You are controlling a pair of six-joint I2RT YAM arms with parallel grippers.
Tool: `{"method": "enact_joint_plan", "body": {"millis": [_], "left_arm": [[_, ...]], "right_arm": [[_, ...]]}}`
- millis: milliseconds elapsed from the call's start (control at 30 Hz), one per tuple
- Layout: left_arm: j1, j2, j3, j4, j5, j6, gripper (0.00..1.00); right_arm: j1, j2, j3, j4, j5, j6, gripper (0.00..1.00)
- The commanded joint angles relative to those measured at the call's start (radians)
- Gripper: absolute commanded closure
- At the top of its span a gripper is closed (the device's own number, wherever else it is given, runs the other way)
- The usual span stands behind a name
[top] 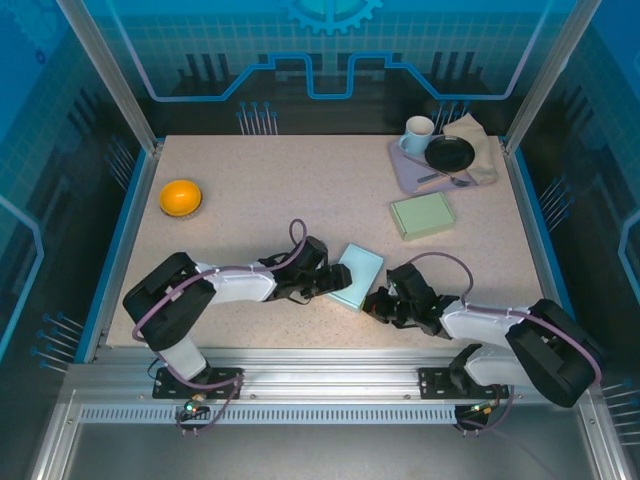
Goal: Fold the paper box
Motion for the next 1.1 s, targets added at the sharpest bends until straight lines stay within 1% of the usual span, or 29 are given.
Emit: {"method": "enact_joint_plan", "body": {"millis": [0, 67, 167, 233, 267, 333, 400, 500, 533, 600, 667, 733, 767, 867, 900, 967, 1000, 1067], "left_arm": [[-0.056, -0.011, -0.019, 0.033, 0.056, -0.091, 0.25], [-0.052, -0.024, -0.011, 0.008, 0.032, -0.090, 0.25], [-0.052, -0.017, 0.006, 0.002, 0.037, -0.100, 0.26], [-0.047, -0.009, 0.016, -0.013, 0.031, -0.101, 0.26], [-0.036, -0.007, 0.021, -0.035, 0.020, -0.091, 0.26], [0.007, -0.011, 0.027, -0.088, 0.004, -0.062, 0.26], [0.074, -0.029, 0.032, -0.132, 0.004, -0.016, 0.25], [0.179, -0.057, 0.080, -0.260, -0.024, 0.083, 0.22], [0.206, -0.072, 0.095, -0.296, -0.034, 0.107, 0.21], [0.244, -0.128, 0.116, -0.364, -0.066, 0.148, 0.21], [0.249, -0.196, 0.130, -0.436, -0.113, 0.169, 0.19], [0.248, -0.264, 0.116, -0.477, -0.136, 0.159, 0.18], [0.247, -0.301, 0.093, -0.483, -0.137, 0.139, 0.18], [0.207, -0.392, -0.004, -0.433, -0.125, 0.063, 0.18], [0.177, -0.408, -0.045, -0.394, -0.124, 0.033, 0.18], [0.127, -0.408, -0.092, -0.316, -0.119, -0.023, 0.17], [0.104, -0.396, -0.108, -0.276, -0.122, -0.049, 0.17], [0.073, -0.351, -0.123, -0.203, -0.127, -0.086, 0.17]], "right_arm": [[0.055, -0.052, 0.020, 0.200, 0.033, 0.113, 0.98], [0.069, -0.066, 0.008, 0.216, 0.075, 0.153, 0.99], [0.076, -0.050, -0.007, 0.288, 0.097, 0.182, 0.99], [0.081, -0.044, 0.007, 0.268, 0.102, 0.169, 0.99], [0.086, -0.051, 0.026, 0.203, 0.101, 0.148, 0.99], [0.095, -0.084, 0.072, 0.001, 0.117, 0.079, 0.97], [0.100, -0.142, 0.097, -0.200, 0.169, 0.002, 0.89], [0.098, -0.226, 0.113, -0.466, 0.282, -0.119, 0.80], [0.094, -0.250, 0.116, -0.528, 0.306, -0.162, 0.78], [0.080, -0.306, 0.147, -0.680, 0.382, -0.278, 0.72], [0.065, -0.335, 0.191, -0.761, 0.420, -0.415, 0.60], [0.023, -0.333, 0.251, -0.776, 0.408, -0.580, 0.54], [0.004, -0.322, 0.284, -0.776, 0.409, -0.654, 0.50], [-0.053, -0.250, 0.384, -0.726, 0.372, -0.846, 0.40], [-0.087, -0.214, 0.415, -0.699, 0.328, -0.906, 0.38], [-0.155, -0.133, 0.470, -0.652, 0.234, -0.975, 0.37], [-0.193, -0.082, 0.503, -0.630, 0.170, -1.011, 0.36], [-0.247, 0.028, 0.573, -0.609, 0.088, -1.062, 0.35]]}}
